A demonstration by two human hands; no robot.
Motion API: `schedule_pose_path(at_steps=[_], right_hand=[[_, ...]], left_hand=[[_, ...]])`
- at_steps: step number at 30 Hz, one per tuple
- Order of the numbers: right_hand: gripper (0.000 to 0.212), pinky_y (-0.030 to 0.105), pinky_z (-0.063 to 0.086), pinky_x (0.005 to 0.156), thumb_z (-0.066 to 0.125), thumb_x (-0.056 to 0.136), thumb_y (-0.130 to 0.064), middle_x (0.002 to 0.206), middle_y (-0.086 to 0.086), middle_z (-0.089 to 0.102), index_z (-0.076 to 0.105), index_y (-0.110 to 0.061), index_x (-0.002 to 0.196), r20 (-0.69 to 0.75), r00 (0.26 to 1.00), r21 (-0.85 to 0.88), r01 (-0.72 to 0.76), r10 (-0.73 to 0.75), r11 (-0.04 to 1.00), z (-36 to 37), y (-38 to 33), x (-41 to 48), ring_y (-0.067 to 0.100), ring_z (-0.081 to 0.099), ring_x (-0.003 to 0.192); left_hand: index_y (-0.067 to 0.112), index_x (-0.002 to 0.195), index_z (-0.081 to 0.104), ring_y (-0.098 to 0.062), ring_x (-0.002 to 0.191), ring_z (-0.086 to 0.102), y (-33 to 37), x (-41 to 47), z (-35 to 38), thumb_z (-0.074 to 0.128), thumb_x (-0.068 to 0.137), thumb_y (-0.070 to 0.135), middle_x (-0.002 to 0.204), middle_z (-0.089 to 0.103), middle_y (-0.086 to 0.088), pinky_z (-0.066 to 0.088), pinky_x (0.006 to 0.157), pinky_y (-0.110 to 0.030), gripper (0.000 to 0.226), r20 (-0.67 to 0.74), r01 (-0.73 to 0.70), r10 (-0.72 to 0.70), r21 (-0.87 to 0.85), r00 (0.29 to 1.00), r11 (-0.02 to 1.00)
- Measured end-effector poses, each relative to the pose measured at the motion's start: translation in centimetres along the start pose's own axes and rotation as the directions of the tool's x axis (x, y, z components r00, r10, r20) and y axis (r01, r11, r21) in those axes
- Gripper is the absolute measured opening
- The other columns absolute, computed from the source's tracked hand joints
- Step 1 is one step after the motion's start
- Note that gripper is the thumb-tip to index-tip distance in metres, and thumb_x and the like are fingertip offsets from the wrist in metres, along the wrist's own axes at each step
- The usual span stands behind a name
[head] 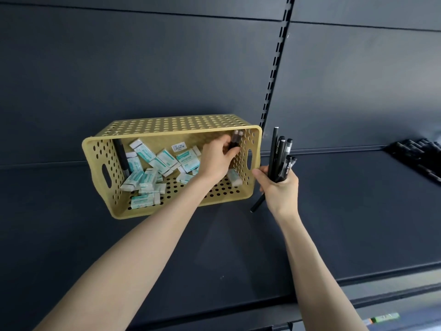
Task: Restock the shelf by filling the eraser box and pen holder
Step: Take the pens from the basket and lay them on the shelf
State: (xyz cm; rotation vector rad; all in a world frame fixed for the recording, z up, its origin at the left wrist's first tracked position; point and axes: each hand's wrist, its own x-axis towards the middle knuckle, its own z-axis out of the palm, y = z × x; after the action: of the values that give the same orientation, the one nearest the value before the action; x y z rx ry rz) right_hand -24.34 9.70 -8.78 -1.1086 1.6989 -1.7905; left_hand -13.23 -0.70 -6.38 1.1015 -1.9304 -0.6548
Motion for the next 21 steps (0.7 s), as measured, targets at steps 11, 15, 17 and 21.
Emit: schedule_pose_path(at_steps=[11, 15, 17, 21], right_hand=[[0.019, 0.021, 0.042, 0.051, 0.076, 0.076, -0.006, 0.056, -0.006, 0.056, 0.057, -0.003, 0.074, 0.234, 0.970, 0.093, 0.048, -0.069, 0.994, 0.2, -3.0, -3.2, 0.009, 0.047, 0.046], [0.023, 0.010, 0.042, 0.051, 0.075, 0.074, 0.000, 0.056, -0.016, 0.061, 0.060, -0.017, 0.071, 0.469, 0.880, 0.111, 0.020, -0.071, 0.994, 2.6, -4.1, -4.6, -0.001, 0.055, 0.049], [0.024, 0.009, 0.044, 0.054, 0.074, 0.075, 0.002, 0.060, -0.016, 0.065, 0.063, -0.019, 0.079, 0.544, 0.838, 0.128, -0.021, -0.052, 0.992, 3.9, -4.3, -4.7, -0.003, 0.060, 0.056], [0.019, 0.017, 0.050, 0.066, 0.074, 0.077, -0.004, 0.078, -0.007, 0.070, 0.069, -0.013, 0.093, 0.609, 0.793, 0.056, -0.038, -0.004, 0.998, 6.6, -4.0, -4.5, 0.004, 0.065, 0.072]], left_hand=[[0.003, 0.085, 0.069, -0.018, 0.077, 0.062, 0.6, -6.9, -5.9, 0.070, 0.084, 0.018, 0.079, 0.068, -0.006, 0.048, 0.073, -0.029, 0.016, -0.009, -0.020, 0.019, -0.299, 1.000, 0.954], [0.002, 0.082, 0.069, -0.016, 0.076, 0.065, 0.6, -8.0, -8.6, 0.073, 0.080, 0.016, 0.084, 0.070, -0.012, 0.052, 0.078, -0.032, 0.014, 0.073, 0.139, -0.119, -0.434, 0.990, 0.890], [-0.001, 0.087, 0.069, -0.024, 0.080, 0.065, 0.0, -8.3, -9.5, 0.074, 0.079, 0.017, 0.090, 0.069, -0.019, 0.052, 0.083, -0.038, 0.021, 0.096, 0.181, -0.155, -0.420, 0.983, 0.889], [0.004, 0.094, 0.069, -0.026, 0.090, 0.064, -1.7, -9.3, -10.4, 0.073, 0.081, 0.020, 0.095, 0.068, -0.016, 0.051, 0.085, -0.039, 0.022, 0.062, 0.214, -0.206, -0.392, 0.977, 0.895]])
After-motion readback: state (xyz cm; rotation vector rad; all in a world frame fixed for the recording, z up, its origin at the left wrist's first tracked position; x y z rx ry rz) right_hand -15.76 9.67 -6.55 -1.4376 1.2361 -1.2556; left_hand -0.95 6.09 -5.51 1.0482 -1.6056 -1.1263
